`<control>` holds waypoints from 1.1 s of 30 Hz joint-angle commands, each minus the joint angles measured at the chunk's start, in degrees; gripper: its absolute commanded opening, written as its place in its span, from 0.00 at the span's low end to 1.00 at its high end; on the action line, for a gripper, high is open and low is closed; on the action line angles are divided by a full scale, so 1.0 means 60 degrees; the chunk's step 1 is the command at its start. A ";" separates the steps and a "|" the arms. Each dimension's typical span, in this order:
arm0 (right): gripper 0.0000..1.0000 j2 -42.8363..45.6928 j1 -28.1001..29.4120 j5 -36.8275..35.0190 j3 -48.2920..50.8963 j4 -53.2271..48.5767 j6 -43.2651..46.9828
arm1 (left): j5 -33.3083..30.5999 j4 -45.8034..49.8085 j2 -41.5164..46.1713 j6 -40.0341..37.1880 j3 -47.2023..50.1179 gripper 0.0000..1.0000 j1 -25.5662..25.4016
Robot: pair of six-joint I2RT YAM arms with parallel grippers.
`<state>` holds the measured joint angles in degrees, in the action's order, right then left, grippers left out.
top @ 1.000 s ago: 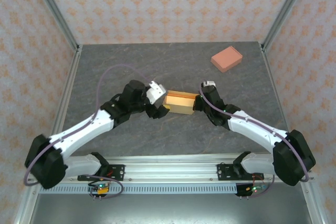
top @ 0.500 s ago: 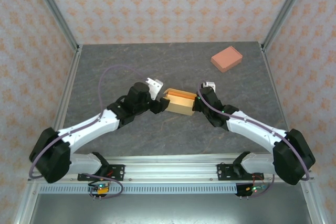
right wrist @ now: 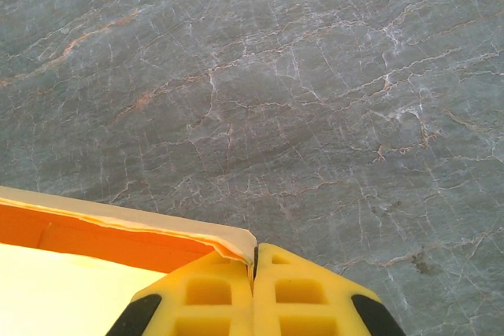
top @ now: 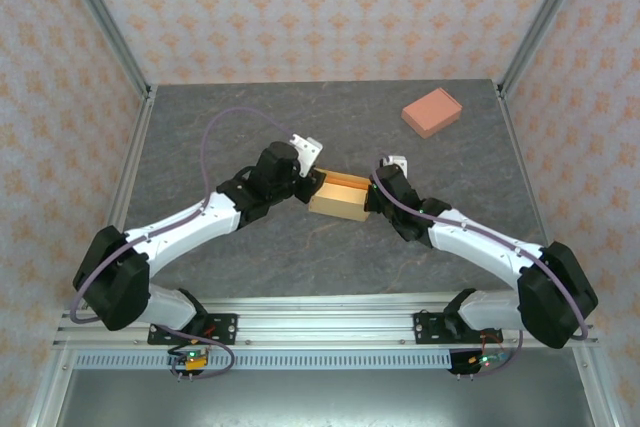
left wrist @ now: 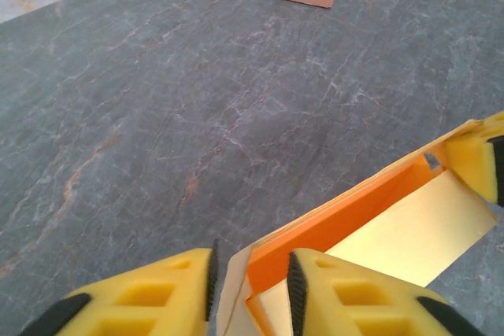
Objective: Fold the paper box
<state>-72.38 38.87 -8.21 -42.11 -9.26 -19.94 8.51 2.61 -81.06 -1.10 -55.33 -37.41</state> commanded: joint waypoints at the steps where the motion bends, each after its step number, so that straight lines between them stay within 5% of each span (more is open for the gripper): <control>1: 0.00 -0.0135 0.0060 -0.0258 -0.0257 -0.0381 -0.0074 | 0.0475 0.0800 -0.0323 -0.0569 -0.0316 0.28 -0.0049; 8: 0.00 -0.0132 0.0060 -0.0242 -0.0298 -0.0432 -0.0087 | 0.0618 0.1031 -0.0575 -0.0900 -0.0462 0.38 0.0036; 11: 0.00 -0.0124 0.0054 -0.0235 -0.0295 -0.0449 -0.0092 | 0.0563 0.1046 -0.0604 -0.0904 -0.0445 0.17 0.0111; 17: 0.00 -0.0176 0.0054 -0.0246 -0.0359 -0.0502 -0.0104 | 0.0682 0.0982 -0.0482 -0.0595 -0.0563 0.01 0.0141; 33: 0.00 -0.0457 0.0933 -0.2377 -0.0812 -0.1184 -0.0436 | 0.0064 -0.1079 0.0190 0.3716 0.0553 0.00 -0.0437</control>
<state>-74.85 43.75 -20.16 -45.25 -15.16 -21.43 9.50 3.07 -82.96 14.28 -53.28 -38.94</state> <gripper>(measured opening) 0.044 0.044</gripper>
